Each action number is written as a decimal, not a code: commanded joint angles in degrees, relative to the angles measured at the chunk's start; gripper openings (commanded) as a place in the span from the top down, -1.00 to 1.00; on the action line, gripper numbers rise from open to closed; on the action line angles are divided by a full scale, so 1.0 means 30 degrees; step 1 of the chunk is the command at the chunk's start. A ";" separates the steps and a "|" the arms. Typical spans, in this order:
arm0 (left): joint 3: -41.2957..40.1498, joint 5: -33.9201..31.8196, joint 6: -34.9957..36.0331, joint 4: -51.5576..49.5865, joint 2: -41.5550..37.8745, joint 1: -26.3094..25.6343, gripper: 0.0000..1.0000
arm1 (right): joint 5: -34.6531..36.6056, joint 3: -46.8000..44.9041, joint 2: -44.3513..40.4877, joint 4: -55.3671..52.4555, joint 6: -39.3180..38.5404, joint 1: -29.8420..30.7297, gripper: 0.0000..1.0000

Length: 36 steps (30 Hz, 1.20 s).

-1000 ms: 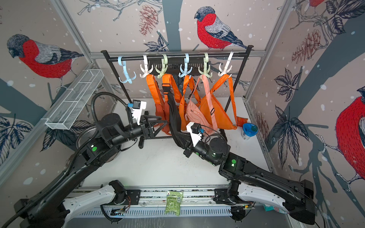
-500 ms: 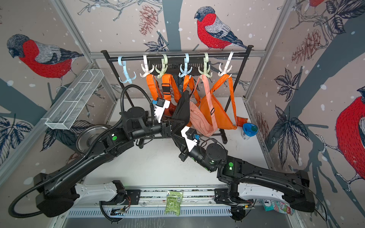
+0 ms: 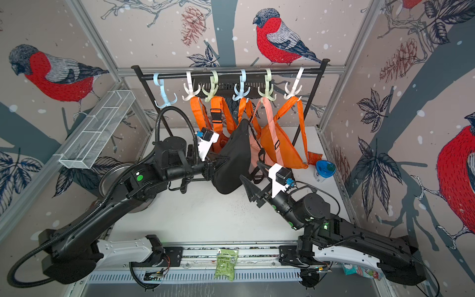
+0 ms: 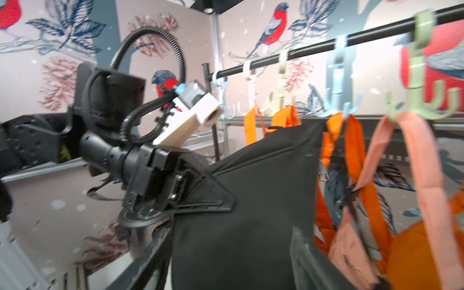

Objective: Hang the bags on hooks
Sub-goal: Pick up the bag from the center of the board, then hang the bag on the hook.

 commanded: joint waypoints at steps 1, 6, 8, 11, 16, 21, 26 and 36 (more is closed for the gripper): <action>0.0084 0.0776 0.1584 -0.0989 -0.0715 0.0628 1.00 | 0.0898 0.0135 -0.0523 -0.0817 0.0088 -0.1219 -0.58; 0.0199 0.1481 0.2415 -0.1817 -0.1583 0.1021 1.00 | -0.0443 0.0162 -0.0566 -0.2211 0.0391 -0.4051 -0.72; 0.0268 0.1609 0.2581 -0.2199 -0.1738 0.1025 1.00 | -0.1433 0.0470 -0.0003 -0.2987 0.0631 -0.5307 -0.75; 0.0290 0.1724 0.2842 -0.2647 -0.1992 0.1025 1.00 | -0.3914 0.0807 0.0738 -0.3558 0.1124 -0.7434 -0.78; 0.0181 0.1758 0.3171 -0.3165 -0.2540 0.1017 1.00 | -0.9378 0.1499 0.2539 -0.3996 0.1827 -1.0674 -0.81; -0.0117 0.1839 0.3135 -0.3253 -0.3125 0.1025 1.00 | -1.2048 0.1741 0.4382 -0.3527 0.1710 -1.0998 -0.83; -0.0267 0.1703 0.3027 -0.3280 -0.3550 0.1010 1.00 | -1.2751 0.2149 0.6113 -0.2862 0.1810 -1.0991 -0.76; -0.1006 0.1740 0.2669 -0.2924 -0.4299 0.1025 1.00 | -1.3333 0.3210 0.8793 -0.2024 0.1392 -1.1265 -0.25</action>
